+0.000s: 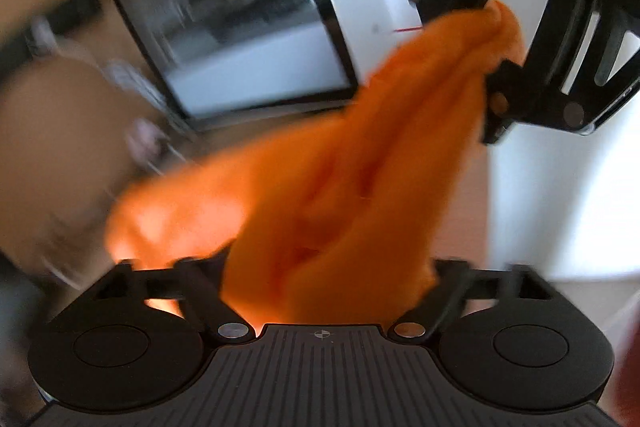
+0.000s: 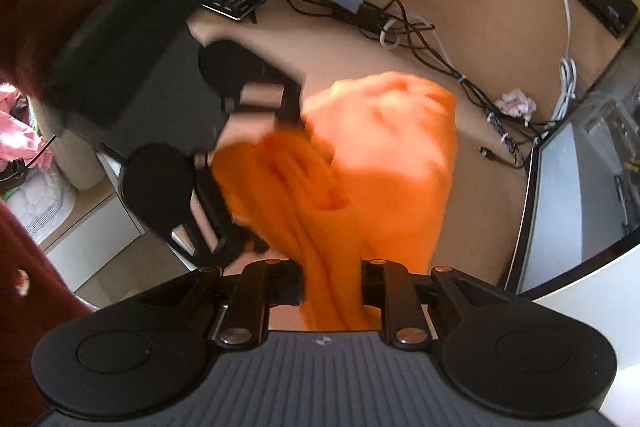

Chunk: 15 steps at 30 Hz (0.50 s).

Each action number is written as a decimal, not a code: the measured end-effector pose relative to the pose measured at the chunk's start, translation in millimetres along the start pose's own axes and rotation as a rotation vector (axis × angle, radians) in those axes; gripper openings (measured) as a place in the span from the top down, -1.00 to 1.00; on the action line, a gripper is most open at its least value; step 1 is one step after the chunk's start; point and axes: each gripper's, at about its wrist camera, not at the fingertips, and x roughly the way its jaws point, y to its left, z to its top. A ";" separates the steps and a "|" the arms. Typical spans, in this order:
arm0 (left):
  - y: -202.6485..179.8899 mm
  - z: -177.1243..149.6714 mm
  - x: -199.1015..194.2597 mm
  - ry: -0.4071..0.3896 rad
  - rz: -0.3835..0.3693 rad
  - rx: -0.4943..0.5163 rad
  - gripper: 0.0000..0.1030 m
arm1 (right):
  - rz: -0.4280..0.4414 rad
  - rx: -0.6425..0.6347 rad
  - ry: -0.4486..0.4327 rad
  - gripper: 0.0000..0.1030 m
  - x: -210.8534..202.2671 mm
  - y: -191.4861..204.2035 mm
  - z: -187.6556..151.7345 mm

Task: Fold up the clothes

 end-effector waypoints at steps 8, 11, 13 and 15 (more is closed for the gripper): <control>88.1 -35.5 21.1 0.020 -0.413 -0.918 -0.42 | -0.045 0.052 -0.117 -0.15 -33.4 -19.6 -14.5; 104.0 -51.9 28.2 0.026 -0.461 -1.091 -0.35 | -0.074 0.142 -0.174 -0.31 -47.3 -40.7 -22.3; 105.6 -56.3 27.5 0.020 -0.463 -1.116 -0.34 | -0.094 0.202 -0.204 -0.53 -52.1 -52.8 -29.3; 104.6 -60.0 26.0 0.016 -0.458 -1.134 -0.34 | -0.103 0.252 -0.219 -0.55 -48.6 -62.9 -35.7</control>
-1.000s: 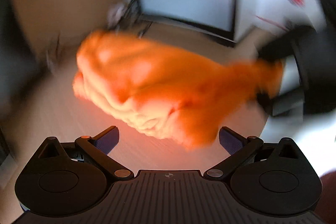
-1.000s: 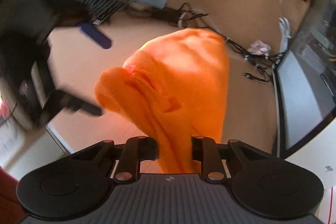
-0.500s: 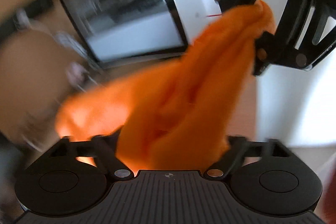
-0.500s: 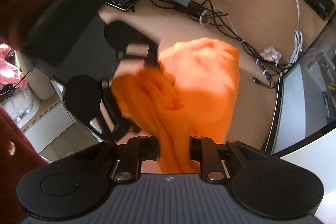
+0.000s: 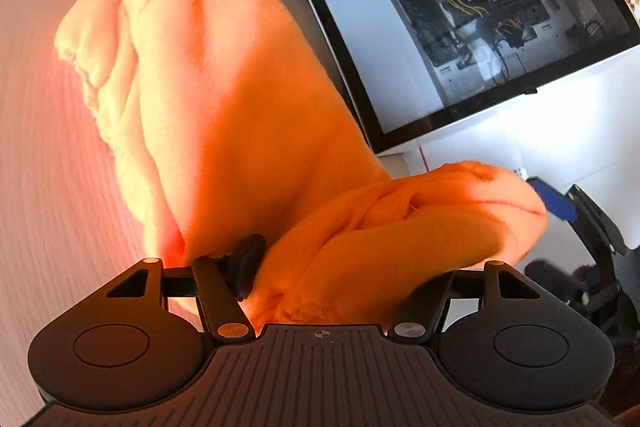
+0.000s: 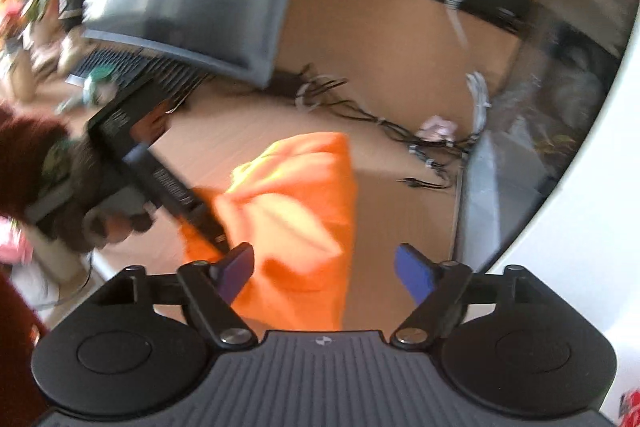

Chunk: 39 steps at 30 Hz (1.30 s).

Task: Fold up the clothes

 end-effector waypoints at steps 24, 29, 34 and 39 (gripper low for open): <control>-34.0 -39.5 -29.6 -0.117 0.259 0.060 -0.15 | 0.185 0.191 -0.006 -0.56 96.2 -41.4 -10.4; -22.6 -37.9 -29.0 -0.132 0.216 -0.015 -0.04 | 0.226 0.357 -0.012 -0.70 64.3 -69.9 -45.1; -27.1 -43.1 -35.5 -0.136 0.172 0.061 -0.06 | 0.220 0.363 0.029 0.33 86.0 -57.8 -57.4; -53.9 -47.9 -38.7 -0.113 0.204 0.228 -0.07 | 0.258 0.191 -0.035 0.62 86.1 -34.7 -28.3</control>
